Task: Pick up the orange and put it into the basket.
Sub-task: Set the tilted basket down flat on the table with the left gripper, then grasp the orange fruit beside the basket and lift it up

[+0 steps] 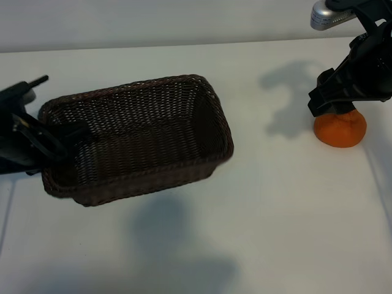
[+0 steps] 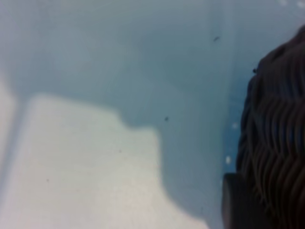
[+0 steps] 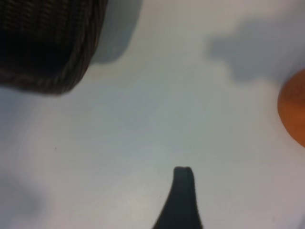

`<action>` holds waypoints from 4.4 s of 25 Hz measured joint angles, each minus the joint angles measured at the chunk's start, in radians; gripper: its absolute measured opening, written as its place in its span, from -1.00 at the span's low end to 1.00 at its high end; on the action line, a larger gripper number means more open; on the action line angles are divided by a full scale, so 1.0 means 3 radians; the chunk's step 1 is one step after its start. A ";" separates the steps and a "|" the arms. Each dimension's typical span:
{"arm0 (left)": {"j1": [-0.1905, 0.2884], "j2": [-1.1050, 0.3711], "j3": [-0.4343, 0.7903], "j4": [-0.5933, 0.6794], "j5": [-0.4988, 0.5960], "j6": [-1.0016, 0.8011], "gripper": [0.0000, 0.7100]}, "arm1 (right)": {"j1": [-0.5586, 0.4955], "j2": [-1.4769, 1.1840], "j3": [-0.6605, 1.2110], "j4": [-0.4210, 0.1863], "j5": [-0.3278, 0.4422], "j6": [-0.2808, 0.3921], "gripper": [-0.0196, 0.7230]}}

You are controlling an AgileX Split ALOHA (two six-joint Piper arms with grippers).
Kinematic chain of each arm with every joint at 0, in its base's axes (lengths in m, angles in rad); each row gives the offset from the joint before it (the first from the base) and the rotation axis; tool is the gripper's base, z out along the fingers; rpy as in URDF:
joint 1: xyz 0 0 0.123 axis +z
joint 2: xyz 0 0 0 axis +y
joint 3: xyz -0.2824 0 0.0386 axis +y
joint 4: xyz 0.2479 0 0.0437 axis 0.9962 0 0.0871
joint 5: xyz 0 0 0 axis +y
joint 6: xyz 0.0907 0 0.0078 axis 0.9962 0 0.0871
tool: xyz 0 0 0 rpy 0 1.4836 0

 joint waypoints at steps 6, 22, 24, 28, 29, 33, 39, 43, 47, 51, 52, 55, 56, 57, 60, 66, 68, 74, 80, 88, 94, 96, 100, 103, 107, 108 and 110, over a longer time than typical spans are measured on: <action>0.0190 -0.0291 0.0021 -0.0045 0.0058 0.0088 -0.58 | 0.0000 0.0000 0.0000 0.0000 0.0000 0.0000 0.65; 0.0360 -0.0477 -0.0377 -0.1001 0.0279 0.1288 -0.58 | 0.0000 0.0000 0.0000 0.0000 0.0000 0.0000 0.65; 0.0360 -0.0379 -0.0578 -0.1005 0.0445 0.1408 -0.58 | 0.0000 0.0000 0.0000 0.0000 0.0000 0.0000 0.65; 0.0364 -0.0129 -0.0964 -0.1048 0.0786 0.1618 -0.58 | 0.0000 0.0000 0.0000 0.0000 0.0000 0.0000 0.65; 0.0364 -0.0073 -0.1046 -0.1083 0.0834 0.1678 -0.58 | 0.0000 0.0000 0.0000 0.0000 0.0000 0.0000 0.65; 0.0359 0.0123 -0.1315 -0.1266 0.1005 0.1899 -0.58 | 0.0000 0.0000 0.0000 0.0000 0.0000 0.0000 0.65; 0.0113 0.0468 -0.1652 -0.1317 0.1030 0.1938 -0.58 | 0.0000 0.0000 -0.0003 0.0000 0.0000 0.0000 0.65; -0.0104 0.0701 -0.1771 -0.1321 0.1015 0.1884 -0.58 | 0.0000 0.0000 -0.0003 0.0000 0.0000 0.0000 0.65; -0.0213 0.0865 -0.1776 -0.1325 0.0970 0.1873 -0.58 | 0.0000 0.0000 -0.0003 0.0000 0.0000 0.0000 0.65; -0.0225 0.0993 -0.1776 -0.1325 0.0902 0.1859 -0.58 | 0.0000 0.0000 -0.0003 0.0000 0.0000 0.0000 0.65; -0.0225 0.1014 -0.1776 -0.1317 0.0860 0.1859 -0.58 | 0.0000 0.0000 -0.0003 0.0000 0.0000 0.0000 0.65; -0.0225 0.1065 -0.1776 -0.1317 0.0776 0.1849 -0.58 | 0.0000 0.0000 -0.0003 0.0000 0.0000 0.0000 0.65; -0.0225 0.1087 -0.1776 -0.1321 0.0755 0.1849 -0.58 | 0.0000 0.0000 -0.0003 0.0000 0.0000 0.0000 0.65; -0.0225 0.1112 -0.1776 -0.1324 0.0741 0.1849 -0.58 | 0.0000 0.0000 -0.0003 0.0000 0.0000 0.0000 0.65; -0.0229 0.1231 -0.1778 -0.1328 0.0713 0.1848 -0.58 | 0.0000 0.0000 -0.0003 0.0000 0.0000 0.0000 0.65; -0.0339 0.1350 -0.1778 -0.1319 0.0530 0.1851 -0.58 | 0.0000 0.0000 -0.0003 0.0000 0.0000 0.0000 0.65; -0.0385 0.1409 -0.1782 -0.1333 0.0502 0.1851 -0.58 | 0.0000 0.0000 -0.0003 0.0000 0.0000 0.0000 0.65; -0.0441 0.1509 -0.1782 -0.1346 0.0393 0.1848 -0.58 | 0.0000 0.0000 -0.0003 -0.0001 0.0000 0.0000 0.65; -0.0451 0.1509 -0.1782 -0.1311 0.0388 0.1841 -0.58 | 0.0000 0.0000 -0.0003 -0.0001 0.0000 0.0000 0.65; -0.0454 0.1509 -0.1782 -0.1291 0.0311 0.1785 -0.58 | 0.0000 0.0000 -0.0003 -0.0004 0.0000 0.0000 0.65; -0.0454 0.1509 -0.1782 -0.1291 0.0283 0.1700 -0.57 | 0.0000 0.0000 -0.0003 -0.0004 0.0000 0.0000 0.65; -0.0454 0.1509 -0.1782 -0.1291 0.0283 0.1696 -0.53 | 0.0000 0.0000 -0.0003 -0.0004 0.0000 0.0000 0.65; -0.0454 0.1509 -0.1786 -0.1324 0.0297 0.1673 -0.19 | 0.0000 0.0000 -0.0003 -0.0004 0.0000 0.0000 0.65; -0.0454 0.1509 -0.1789 -0.1336 0.0320 0.1673 0.20 | 0.0000 0.0000 -0.0003 -0.0004 0.0000 0.0000 0.65; -0.0454 0.1482 -0.1789 -0.1340 0.0372 0.1673 0.72 | 0.0000 0.0000 -0.0003 -0.0004 0.0000 0.0000 0.65; -0.0454 0.1463 -0.1789 -0.1340 0.0396 0.1670 0.79 | 0.0000 0.0000 -0.0003 -0.0004 0.0000 0.0000 0.65; -0.0454 0.1410 -0.1789 -0.1333 0.0421 0.1670 0.88 | 0.0000 0.0000 -0.0003 -0.0004 0.0000 0.0000 0.65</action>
